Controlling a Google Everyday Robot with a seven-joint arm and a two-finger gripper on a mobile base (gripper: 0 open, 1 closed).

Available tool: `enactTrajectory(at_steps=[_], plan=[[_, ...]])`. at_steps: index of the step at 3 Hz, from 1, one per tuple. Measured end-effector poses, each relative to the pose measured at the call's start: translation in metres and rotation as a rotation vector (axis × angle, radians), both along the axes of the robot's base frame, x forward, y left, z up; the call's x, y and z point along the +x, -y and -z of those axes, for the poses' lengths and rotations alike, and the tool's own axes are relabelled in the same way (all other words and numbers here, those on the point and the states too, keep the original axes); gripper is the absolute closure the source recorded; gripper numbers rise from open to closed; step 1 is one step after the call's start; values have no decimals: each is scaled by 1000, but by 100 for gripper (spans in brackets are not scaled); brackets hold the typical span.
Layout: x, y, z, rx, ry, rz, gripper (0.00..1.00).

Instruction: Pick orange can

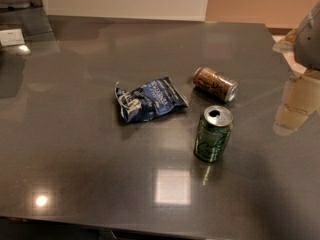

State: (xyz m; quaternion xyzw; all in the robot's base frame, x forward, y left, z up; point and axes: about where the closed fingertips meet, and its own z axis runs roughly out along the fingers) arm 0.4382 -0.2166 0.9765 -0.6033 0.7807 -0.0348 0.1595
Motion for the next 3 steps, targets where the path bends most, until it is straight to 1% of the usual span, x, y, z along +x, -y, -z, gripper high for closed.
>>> enactTrajectory(at_steps=[1, 2, 3], plan=[[0, 0, 0, 0, 0, 0, 0], [5, -1, -1, 4, 3, 14, 0], [27, -6, 3, 15, -8, 49, 0]])
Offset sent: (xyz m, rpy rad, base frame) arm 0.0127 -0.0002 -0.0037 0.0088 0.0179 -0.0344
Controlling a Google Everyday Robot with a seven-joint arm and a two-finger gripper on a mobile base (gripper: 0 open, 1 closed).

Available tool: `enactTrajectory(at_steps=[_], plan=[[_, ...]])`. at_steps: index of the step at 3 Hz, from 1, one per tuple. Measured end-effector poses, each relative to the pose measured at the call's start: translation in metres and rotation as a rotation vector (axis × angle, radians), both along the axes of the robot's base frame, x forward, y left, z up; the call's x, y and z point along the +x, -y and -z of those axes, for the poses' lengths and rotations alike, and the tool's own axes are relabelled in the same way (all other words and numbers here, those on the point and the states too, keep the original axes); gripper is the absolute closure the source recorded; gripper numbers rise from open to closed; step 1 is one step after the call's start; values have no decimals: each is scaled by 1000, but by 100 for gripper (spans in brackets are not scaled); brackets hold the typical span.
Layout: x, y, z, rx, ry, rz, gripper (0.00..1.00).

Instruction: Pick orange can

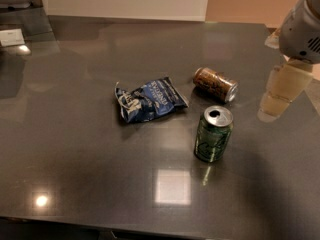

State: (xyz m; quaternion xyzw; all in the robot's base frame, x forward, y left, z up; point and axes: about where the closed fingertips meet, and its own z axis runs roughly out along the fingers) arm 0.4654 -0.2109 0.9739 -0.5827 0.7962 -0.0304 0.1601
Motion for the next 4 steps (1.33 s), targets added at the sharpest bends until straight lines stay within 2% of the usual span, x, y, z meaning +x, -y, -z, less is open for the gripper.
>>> enactTrajectory(at_steps=[1, 3, 4], plan=[[33, -9, 8, 16, -19, 34, 0], [101, -32, 28, 60, -91, 112, 0], [124, -38, 49, 72, -136, 155, 0]])
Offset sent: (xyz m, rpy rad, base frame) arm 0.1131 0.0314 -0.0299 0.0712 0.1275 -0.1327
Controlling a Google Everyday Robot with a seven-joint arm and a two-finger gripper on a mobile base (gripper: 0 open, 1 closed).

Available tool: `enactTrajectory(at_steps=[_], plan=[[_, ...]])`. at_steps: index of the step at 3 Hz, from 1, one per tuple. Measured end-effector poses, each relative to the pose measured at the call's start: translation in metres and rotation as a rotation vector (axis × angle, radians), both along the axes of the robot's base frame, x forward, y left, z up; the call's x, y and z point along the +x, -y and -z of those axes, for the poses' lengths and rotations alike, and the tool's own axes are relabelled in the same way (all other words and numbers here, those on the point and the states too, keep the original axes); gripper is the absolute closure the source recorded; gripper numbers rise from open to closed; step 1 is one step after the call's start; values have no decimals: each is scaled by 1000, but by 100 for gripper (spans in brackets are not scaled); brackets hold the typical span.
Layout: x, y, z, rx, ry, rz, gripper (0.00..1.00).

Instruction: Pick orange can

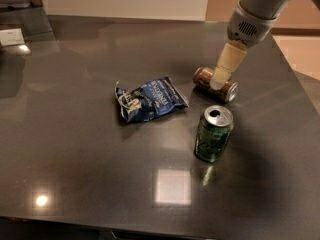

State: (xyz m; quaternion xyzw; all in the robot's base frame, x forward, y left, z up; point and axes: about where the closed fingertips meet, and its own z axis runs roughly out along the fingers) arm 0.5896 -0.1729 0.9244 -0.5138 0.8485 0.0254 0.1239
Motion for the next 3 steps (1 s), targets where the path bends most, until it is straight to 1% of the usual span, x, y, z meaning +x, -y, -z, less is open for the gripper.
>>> enactTrajectory(at_steps=[2, 3], plan=[[28, 12, 53, -16, -68, 155, 0], [36, 20, 74, -37, -103, 227, 0]])
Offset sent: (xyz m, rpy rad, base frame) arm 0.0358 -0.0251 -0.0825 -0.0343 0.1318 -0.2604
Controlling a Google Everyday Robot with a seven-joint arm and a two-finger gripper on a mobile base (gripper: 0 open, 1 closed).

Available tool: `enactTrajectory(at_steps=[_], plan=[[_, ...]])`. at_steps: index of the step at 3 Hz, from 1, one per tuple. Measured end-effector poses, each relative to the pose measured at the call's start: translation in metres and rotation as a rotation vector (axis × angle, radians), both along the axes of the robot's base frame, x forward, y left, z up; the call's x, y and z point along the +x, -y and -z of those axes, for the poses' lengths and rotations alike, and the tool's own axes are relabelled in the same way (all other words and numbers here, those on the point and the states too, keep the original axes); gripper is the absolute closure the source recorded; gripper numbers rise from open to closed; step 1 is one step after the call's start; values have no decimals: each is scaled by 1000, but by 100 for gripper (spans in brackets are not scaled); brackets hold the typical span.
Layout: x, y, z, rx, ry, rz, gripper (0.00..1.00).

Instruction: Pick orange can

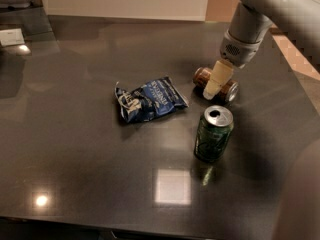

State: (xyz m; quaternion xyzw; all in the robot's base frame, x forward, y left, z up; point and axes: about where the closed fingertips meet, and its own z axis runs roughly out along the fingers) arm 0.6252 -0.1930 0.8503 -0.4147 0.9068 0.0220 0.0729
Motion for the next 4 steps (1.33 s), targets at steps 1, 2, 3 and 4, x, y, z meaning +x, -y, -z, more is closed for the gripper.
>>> enactTrajectory(at_steps=[1, 2, 3, 4], plan=[[2, -1, 11, -17, -28, 22, 18], [0, -7, 12, -14, -41, 20, 41], [-4, -11, 1, 0, -38, 11, 64], [-12, -16, -20, 23, -20, -17, 88]])
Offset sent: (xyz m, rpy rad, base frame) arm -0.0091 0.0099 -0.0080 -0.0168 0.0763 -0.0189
